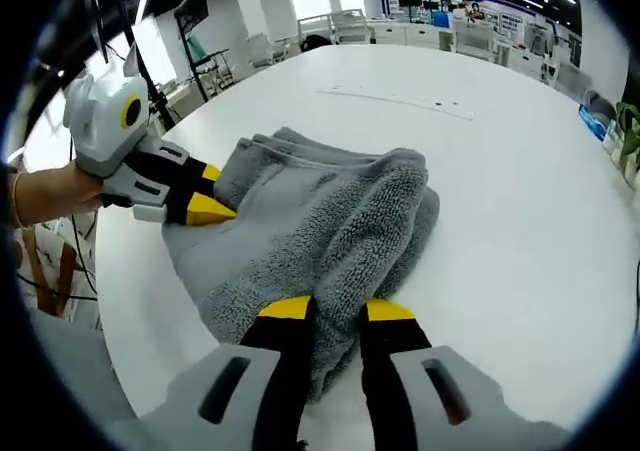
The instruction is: Fold the towel on the table until its edges align and the towel forms a compact rectangular stack.
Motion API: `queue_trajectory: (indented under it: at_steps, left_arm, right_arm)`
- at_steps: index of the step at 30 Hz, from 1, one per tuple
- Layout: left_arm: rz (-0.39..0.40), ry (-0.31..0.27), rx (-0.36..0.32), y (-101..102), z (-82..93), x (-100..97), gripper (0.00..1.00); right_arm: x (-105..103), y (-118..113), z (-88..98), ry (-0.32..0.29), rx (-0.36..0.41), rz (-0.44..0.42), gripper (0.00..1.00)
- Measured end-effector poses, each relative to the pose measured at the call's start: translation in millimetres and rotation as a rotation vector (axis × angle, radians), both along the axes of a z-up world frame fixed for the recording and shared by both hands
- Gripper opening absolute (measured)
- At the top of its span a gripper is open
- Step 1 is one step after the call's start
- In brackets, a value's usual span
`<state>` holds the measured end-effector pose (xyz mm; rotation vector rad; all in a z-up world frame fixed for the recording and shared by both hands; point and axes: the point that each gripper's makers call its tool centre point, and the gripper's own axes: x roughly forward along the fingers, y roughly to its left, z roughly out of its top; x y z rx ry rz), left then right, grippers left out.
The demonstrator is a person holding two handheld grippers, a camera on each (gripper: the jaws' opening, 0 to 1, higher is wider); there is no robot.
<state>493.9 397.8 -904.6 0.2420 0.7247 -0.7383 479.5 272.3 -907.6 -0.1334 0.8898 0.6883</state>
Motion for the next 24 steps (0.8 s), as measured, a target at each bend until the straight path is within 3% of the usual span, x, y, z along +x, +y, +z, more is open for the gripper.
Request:
queue_trajectory:
  at_steps: [15, 19, 24]
  left_arm:
    - [0.024, -0.013, -0.01, -0.9, 0.5, -0.7, 0.13]
    - [0.033, -0.027, 0.01, -2.2, 1.1, -1.9, 0.13]
    - [0.032, -0.019, 0.014, -1.1, 0.9, -0.7, 0.13]
  right_arm:
    - [0.6, 0.3, 0.1, -0.03, 0.027, -0.005, 0.16]
    - [-0.9, 1.6, 2.7, -0.097, -0.011, 0.004, 0.16]
    - [-0.3, -0.3, 4.4, -0.092, -0.014, -0.039, 0.17]
